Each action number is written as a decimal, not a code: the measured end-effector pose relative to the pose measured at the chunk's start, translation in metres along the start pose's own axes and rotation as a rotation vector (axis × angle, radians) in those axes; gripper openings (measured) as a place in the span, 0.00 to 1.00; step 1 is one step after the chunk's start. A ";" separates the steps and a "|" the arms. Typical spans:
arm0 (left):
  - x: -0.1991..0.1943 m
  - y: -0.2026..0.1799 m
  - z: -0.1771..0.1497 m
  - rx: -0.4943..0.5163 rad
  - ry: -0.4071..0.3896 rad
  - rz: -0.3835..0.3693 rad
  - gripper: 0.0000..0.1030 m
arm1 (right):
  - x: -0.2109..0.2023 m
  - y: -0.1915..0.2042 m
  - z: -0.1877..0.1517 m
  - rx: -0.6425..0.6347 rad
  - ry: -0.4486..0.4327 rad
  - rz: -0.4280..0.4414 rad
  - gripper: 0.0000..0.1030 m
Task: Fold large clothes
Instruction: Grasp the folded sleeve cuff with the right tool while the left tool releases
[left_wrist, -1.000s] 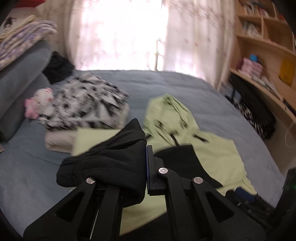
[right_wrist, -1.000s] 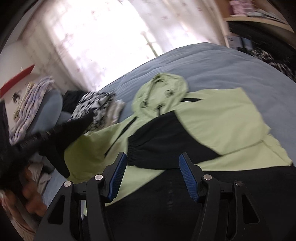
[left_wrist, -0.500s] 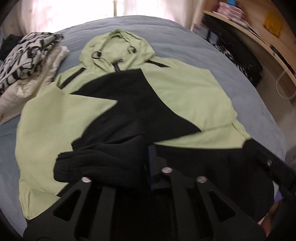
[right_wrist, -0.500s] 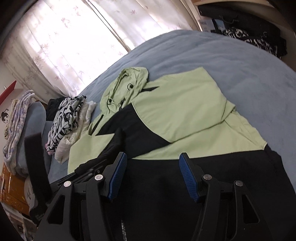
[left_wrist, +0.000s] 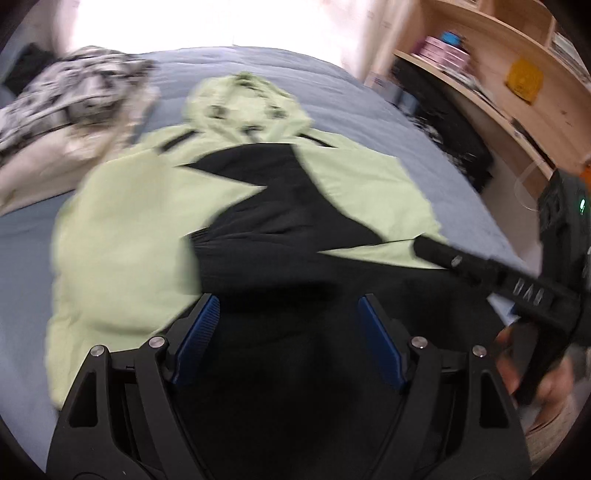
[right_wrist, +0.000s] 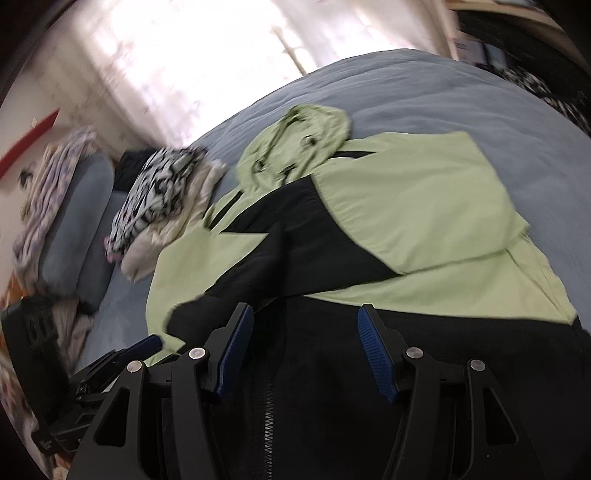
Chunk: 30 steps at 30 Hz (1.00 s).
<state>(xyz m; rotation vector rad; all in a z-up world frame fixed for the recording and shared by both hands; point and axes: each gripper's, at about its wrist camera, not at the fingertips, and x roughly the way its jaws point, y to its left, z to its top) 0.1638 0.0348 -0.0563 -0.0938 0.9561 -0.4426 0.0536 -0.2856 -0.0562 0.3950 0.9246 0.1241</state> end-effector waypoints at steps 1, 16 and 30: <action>-0.007 0.009 -0.008 -0.012 -0.009 0.029 0.73 | 0.003 0.009 0.001 -0.030 0.009 0.000 0.59; -0.038 0.093 -0.055 -0.179 -0.047 0.139 0.73 | 0.075 0.157 -0.030 -0.534 0.212 -0.001 0.72; -0.038 0.108 -0.065 -0.232 -0.052 0.109 0.73 | 0.155 0.153 -0.050 -0.553 0.318 -0.152 0.74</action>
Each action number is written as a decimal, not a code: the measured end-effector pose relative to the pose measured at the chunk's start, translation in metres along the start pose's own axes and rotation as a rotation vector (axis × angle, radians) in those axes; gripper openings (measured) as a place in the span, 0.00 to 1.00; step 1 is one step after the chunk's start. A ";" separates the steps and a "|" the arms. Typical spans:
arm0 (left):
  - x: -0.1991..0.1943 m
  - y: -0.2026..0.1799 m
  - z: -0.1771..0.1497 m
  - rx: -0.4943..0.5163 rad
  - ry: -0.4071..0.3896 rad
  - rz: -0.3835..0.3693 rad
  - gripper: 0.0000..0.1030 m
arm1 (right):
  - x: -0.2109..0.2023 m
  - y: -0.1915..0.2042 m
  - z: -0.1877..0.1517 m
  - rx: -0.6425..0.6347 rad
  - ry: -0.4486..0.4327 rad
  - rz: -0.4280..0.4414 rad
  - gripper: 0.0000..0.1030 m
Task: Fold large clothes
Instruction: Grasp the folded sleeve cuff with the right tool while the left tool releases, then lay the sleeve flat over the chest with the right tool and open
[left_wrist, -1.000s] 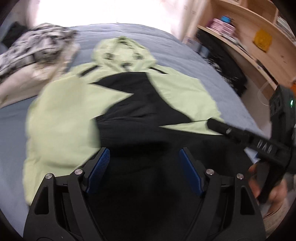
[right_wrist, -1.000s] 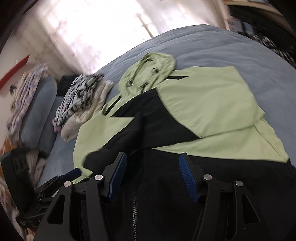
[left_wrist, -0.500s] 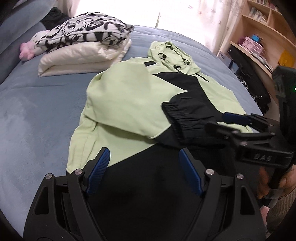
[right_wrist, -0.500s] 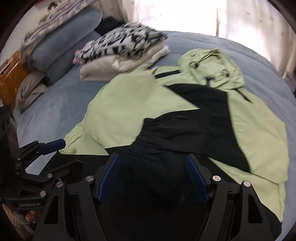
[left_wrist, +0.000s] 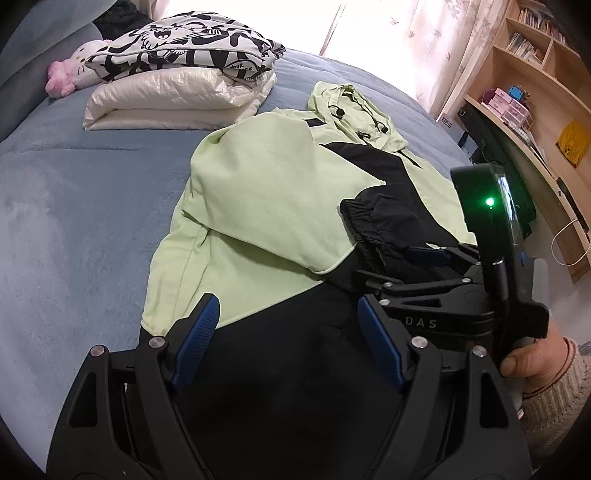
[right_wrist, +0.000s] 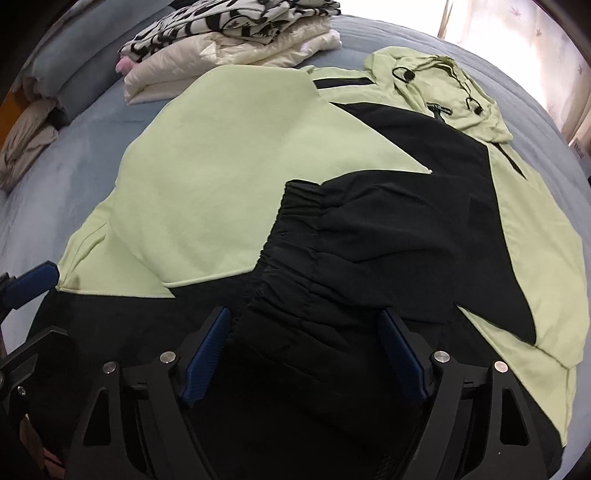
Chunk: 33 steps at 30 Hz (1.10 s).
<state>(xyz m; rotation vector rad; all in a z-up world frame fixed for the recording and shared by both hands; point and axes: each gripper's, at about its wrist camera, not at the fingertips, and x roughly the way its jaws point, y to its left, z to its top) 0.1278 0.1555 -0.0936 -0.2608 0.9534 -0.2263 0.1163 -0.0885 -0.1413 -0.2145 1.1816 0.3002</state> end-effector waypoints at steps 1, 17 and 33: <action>0.000 0.001 0.000 -0.003 0.001 0.000 0.73 | -0.001 -0.005 -0.002 0.011 -0.007 0.007 0.68; 0.002 0.009 -0.002 -0.036 -0.009 0.007 0.73 | -0.212 -0.003 0.087 -0.201 -0.609 -0.131 0.09; 0.022 -0.003 0.010 0.018 0.035 0.029 0.73 | -0.066 -0.249 -0.002 0.493 -0.081 -0.153 0.24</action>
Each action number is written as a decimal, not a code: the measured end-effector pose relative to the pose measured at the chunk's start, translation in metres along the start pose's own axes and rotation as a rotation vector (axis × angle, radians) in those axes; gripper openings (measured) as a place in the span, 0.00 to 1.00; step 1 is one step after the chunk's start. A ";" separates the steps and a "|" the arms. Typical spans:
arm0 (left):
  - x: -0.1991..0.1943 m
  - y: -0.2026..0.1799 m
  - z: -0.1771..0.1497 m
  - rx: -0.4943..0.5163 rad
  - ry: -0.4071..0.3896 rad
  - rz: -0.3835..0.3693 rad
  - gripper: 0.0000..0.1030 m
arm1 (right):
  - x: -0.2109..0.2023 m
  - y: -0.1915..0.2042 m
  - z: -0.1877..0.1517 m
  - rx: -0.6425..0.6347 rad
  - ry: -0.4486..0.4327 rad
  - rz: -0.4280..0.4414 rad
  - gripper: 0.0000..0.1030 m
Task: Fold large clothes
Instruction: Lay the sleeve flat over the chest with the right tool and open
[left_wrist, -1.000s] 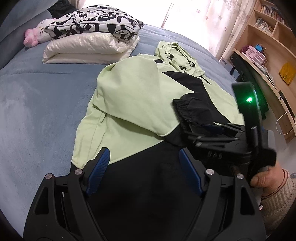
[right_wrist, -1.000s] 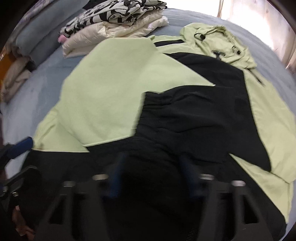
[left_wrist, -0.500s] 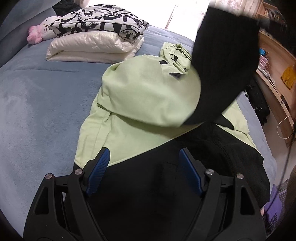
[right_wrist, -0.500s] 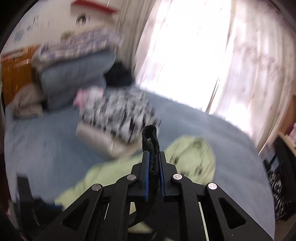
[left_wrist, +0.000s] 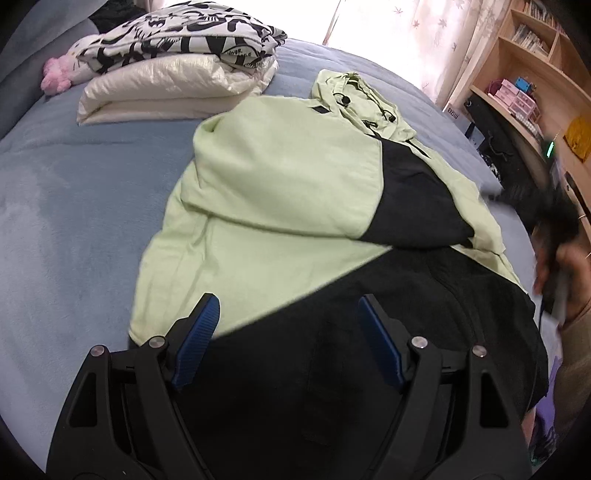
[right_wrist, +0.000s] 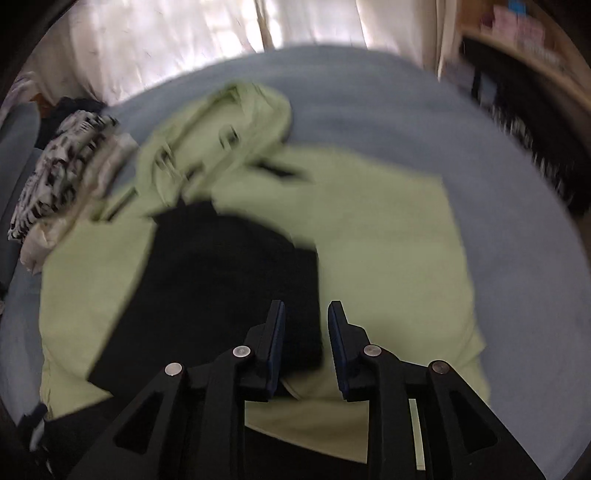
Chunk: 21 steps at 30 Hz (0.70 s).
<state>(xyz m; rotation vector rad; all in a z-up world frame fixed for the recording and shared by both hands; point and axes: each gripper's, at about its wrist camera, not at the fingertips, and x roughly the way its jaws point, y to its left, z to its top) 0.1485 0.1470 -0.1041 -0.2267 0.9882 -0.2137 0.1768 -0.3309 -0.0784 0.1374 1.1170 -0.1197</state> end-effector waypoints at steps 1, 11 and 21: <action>0.000 0.002 0.006 0.004 -0.004 0.004 0.73 | 0.004 -0.006 -0.003 0.013 0.008 0.022 0.26; 0.021 0.028 0.073 -0.042 -0.001 0.050 0.73 | 0.030 -0.006 0.046 0.052 -0.048 0.133 0.78; 0.030 -0.005 0.054 0.047 0.019 0.015 0.73 | 0.070 0.042 0.040 -0.130 0.021 0.055 0.23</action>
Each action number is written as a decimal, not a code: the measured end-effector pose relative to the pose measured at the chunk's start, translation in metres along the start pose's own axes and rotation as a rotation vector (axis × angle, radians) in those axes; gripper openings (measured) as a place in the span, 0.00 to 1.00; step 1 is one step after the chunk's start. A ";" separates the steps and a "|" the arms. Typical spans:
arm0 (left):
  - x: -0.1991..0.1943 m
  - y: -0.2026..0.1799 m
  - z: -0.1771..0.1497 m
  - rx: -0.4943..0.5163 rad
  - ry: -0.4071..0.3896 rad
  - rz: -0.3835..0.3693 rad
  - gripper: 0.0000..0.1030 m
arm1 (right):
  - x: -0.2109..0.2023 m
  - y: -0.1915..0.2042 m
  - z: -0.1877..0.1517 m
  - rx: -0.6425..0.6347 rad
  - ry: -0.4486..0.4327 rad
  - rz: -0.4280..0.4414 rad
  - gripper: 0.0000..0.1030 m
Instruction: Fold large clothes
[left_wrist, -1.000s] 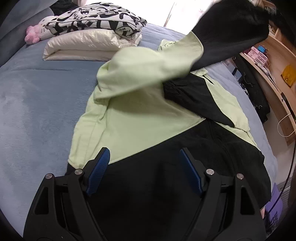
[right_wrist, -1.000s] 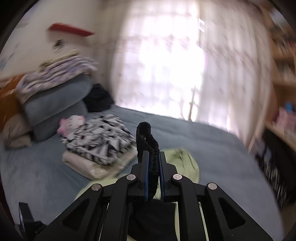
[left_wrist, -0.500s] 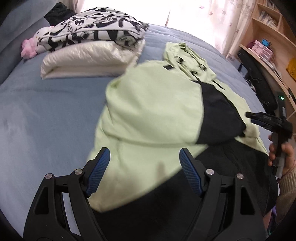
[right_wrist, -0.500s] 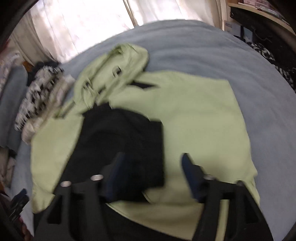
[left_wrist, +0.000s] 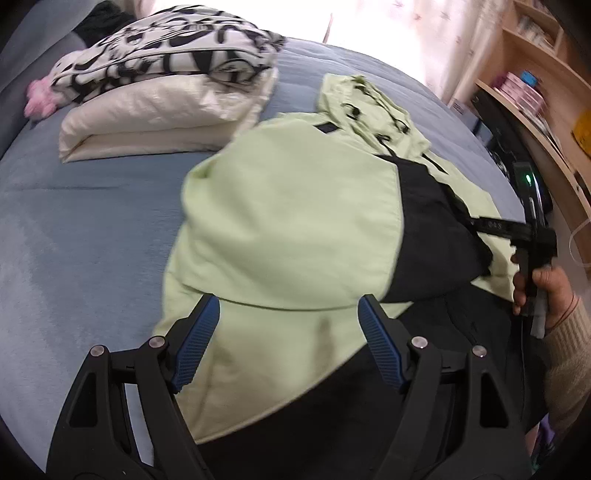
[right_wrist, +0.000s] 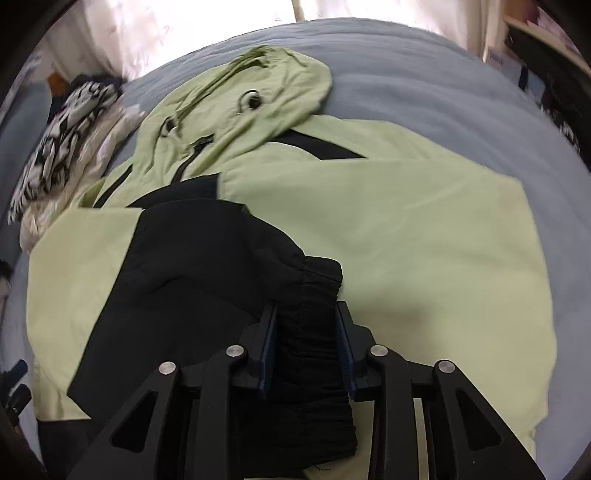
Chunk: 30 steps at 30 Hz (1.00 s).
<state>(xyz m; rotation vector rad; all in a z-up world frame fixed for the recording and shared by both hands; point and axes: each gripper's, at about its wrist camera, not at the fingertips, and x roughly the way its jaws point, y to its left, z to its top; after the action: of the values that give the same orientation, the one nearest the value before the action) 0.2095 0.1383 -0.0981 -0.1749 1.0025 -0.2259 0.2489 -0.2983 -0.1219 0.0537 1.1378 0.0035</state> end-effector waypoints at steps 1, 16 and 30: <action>-0.001 -0.004 -0.001 0.011 -0.001 -0.005 0.73 | -0.007 0.007 0.002 -0.021 -0.019 0.007 0.22; 0.002 -0.067 -0.035 0.212 -0.013 -0.124 0.73 | -0.282 0.181 0.048 -0.319 -0.652 0.437 0.20; 0.019 -0.043 0.007 0.036 -0.166 0.010 0.73 | -0.325 0.239 0.058 -0.332 -0.726 0.570 0.20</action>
<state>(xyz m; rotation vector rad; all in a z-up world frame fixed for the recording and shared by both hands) 0.2202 0.0923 -0.0992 -0.1532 0.8338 -0.2169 0.1712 -0.0713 0.2084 0.0743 0.3567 0.6319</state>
